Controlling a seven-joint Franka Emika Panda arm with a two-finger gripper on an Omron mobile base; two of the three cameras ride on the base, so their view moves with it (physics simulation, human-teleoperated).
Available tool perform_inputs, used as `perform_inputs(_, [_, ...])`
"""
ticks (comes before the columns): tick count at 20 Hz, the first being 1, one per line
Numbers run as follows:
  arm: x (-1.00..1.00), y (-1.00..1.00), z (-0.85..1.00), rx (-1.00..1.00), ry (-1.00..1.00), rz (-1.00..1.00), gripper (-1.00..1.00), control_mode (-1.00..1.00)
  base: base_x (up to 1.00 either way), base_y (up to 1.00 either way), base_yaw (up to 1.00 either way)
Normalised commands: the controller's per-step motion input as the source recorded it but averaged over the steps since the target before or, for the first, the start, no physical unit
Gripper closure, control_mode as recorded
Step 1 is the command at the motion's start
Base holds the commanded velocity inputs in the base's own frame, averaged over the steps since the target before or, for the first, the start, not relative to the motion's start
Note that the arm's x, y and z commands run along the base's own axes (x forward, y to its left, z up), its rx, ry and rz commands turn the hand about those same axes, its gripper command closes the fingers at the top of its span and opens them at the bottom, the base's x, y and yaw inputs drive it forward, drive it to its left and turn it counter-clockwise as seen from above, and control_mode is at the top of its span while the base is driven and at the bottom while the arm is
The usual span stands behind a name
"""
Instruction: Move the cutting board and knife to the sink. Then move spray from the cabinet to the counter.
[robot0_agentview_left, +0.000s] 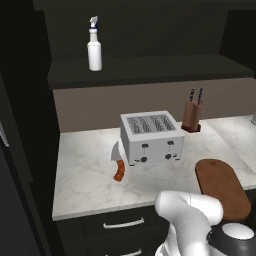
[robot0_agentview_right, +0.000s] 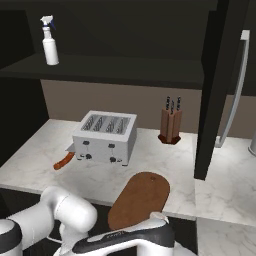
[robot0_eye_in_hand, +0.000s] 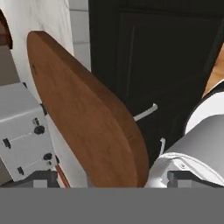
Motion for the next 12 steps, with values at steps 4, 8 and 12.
perform_inputs(4, [0.00,-0.08,-0.12,0.00,-0.10,-0.08,-1.00,-1.00,0.00,0.00,0.00])
perform_inputs(8, [0.00,-0.02,-0.11,0.00,-0.09,-0.05,-1.00,-1.00,0.00,0.00,0.00])
perform_inputs(12, [0.00,-0.01,-0.10,0.00,-0.10,-0.02,-1.00,-1.00,0.00,0.00,0.00])
